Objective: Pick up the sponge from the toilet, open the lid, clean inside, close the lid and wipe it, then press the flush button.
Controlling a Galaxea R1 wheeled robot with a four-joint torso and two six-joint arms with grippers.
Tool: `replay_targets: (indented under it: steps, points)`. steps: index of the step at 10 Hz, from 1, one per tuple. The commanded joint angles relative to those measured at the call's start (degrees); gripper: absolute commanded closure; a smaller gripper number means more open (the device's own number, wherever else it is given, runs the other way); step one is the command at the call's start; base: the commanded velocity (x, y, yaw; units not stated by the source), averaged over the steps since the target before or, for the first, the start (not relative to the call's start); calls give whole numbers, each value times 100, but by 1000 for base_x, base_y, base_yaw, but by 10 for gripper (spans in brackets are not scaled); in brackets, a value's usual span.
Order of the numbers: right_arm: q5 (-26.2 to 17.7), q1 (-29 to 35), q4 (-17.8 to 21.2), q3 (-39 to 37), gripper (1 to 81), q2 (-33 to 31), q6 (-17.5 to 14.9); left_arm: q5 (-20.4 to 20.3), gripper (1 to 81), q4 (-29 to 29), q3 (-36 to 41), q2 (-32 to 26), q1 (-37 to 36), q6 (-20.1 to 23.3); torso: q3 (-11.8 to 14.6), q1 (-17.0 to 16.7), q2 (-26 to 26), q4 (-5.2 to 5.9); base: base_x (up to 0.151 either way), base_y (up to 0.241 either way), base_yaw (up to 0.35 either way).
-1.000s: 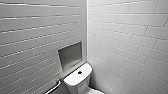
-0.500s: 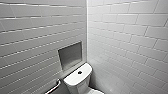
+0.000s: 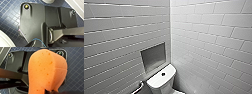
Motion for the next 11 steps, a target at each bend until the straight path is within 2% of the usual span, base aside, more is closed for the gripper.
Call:
replay_targets:
  steps: [1,3,6,8,11]
  points:
    - [-306,109,18,-20,811,-39,-26,322,10,28,13,-25,-238,0,0,0,0,0,89,0,0]
    - [-306,109,9,-29,811,-38,-26,322,10,28,13,-25,-230,0,0,-2,0,0,94,0,0]
    - [-245,31,-18,137,811,-135,-35,287,10,10,65,-68,-239,0,0,4,5,0,0,0,0]
    - [-192,-22,-87,943,811,-538,-35,217,10,1,433,-261,-248,-17,0,2,5,0,0,0,0]
    - [-139,-66,-404,2342,811,-1242,-35,225,10,-43,1715,-1094,-528,-44,0,0,5,0,0,0,0]
